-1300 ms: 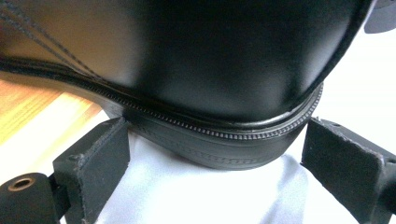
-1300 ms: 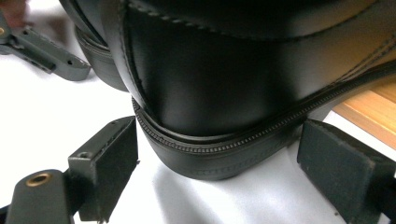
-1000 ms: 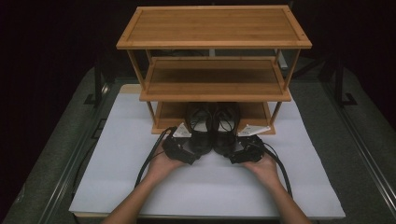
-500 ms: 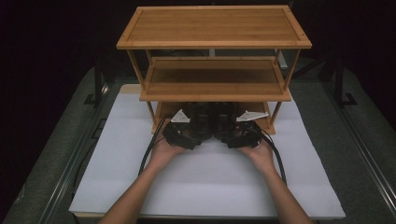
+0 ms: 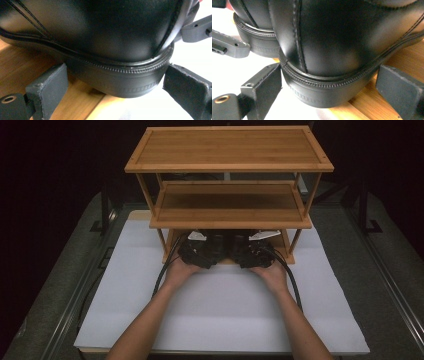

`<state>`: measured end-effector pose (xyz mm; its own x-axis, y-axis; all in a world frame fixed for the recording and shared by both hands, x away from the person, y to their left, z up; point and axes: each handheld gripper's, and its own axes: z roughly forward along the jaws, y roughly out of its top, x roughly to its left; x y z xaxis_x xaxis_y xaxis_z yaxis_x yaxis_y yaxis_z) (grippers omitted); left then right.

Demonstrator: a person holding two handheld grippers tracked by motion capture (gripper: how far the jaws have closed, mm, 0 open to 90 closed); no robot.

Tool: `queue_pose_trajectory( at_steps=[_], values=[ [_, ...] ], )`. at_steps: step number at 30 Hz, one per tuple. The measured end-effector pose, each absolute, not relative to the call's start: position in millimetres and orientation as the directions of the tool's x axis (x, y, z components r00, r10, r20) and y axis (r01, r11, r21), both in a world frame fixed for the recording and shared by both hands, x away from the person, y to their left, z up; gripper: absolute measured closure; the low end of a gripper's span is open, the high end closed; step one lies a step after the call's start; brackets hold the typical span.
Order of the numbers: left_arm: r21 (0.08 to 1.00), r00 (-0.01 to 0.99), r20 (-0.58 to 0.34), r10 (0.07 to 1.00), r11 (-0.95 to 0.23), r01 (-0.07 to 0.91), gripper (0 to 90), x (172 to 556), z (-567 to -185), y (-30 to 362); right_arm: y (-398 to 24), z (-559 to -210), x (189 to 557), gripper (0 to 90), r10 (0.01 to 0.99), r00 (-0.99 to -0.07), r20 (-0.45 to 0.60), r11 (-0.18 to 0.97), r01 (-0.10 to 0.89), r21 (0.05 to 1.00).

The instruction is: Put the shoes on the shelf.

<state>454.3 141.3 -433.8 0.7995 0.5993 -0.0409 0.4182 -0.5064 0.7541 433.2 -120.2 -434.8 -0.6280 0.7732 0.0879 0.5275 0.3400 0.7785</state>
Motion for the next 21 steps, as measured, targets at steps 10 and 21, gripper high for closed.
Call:
queue_pose_trajectory(
  at_steps=[10, 21],
  values=[
    [0.737, 0.797, -0.023, 0.604, -0.528, 0.422, 4.1, 466, -447, 138, -115, -451, 443, 6.7, 0.788, -0.615, 0.03, 0.388, 0.534, 0.751],
    [0.716, 0.798, 0.011, 0.602, -0.562, 0.414, 3.3, 464, -451, 137, -116, -449, 442, 6.2, 0.789, -0.614, 0.02, 0.395, 0.533, 0.749]
  ],
)
